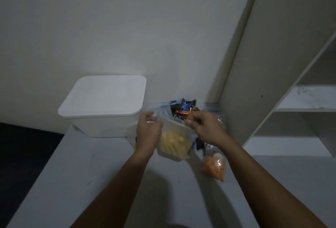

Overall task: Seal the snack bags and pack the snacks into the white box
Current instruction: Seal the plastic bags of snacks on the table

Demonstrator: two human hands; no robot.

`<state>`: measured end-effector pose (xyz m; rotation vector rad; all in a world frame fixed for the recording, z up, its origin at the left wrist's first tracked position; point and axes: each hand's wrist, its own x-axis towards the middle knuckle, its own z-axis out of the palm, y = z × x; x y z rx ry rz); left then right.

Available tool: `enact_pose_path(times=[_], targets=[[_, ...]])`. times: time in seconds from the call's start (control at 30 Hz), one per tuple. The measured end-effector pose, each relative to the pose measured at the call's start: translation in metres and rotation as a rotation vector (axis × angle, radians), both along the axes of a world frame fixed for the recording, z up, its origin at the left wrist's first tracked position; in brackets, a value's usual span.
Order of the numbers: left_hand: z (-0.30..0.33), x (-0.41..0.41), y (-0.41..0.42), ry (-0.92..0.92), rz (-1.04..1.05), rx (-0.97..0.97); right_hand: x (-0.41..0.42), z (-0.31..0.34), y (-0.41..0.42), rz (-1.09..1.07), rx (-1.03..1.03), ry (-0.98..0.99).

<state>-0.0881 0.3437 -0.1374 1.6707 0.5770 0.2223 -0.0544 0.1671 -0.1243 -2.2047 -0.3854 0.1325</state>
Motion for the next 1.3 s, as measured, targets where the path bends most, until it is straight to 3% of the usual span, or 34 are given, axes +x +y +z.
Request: enact_pose_path(times=[0.13, 0.27, 0.5, 0.7, 0.93, 1.03, 1.1, 1.2, 1.3], targets=[[-0.013, -0.012, 0.024, -0.022, -0.089, 0.002, 0.01, 0.001, 0.011, 0.087, -0.017, 0.05], [-0.032, -0.021, 0.042, 0.013, 0.037, -0.129, 0.023, -0.012, 0.032, 0.04, 0.05, 0.076], [-0.043, -0.039, 0.063, 0.057, 0.198, -0.146, 0.027, -0.034, 0.065, 0.077, 0.205, 0.328], [-0.05, -0.032, 0.083, 0.163, 0.266, -0.213, 0.036, -0.05, 0.092, 0.048, 0.156, 0.312], [-0.066, -0.009, 0.094, 0.232, 0.295, -0.149, 0.055, -0.063, 0.111, 0.001, 0.08, 0.318], [-0.066, -0.006, 0.087, 0.24, 0.259, -0.034, 0.057, -0.06, 0.108, -0.006, 0.1, 0.336], [-0.067, -0.008, 0.08, 0.236, 0.264, 0.15, 0.059, -0.059, 0.1, -0.031, 0.128, 0.349], [-0.069, -0.007, 0.068, 0.027, 0.385, 0.531, 0.062, -0.066, 0.078, -0.083, 0.118, 0.344], [-0.066, 0.005, 0.046, -0.223, 0.364, 0.658, 0.06, -0.071, 0.044, -0.177, 0.02, 0.312]])
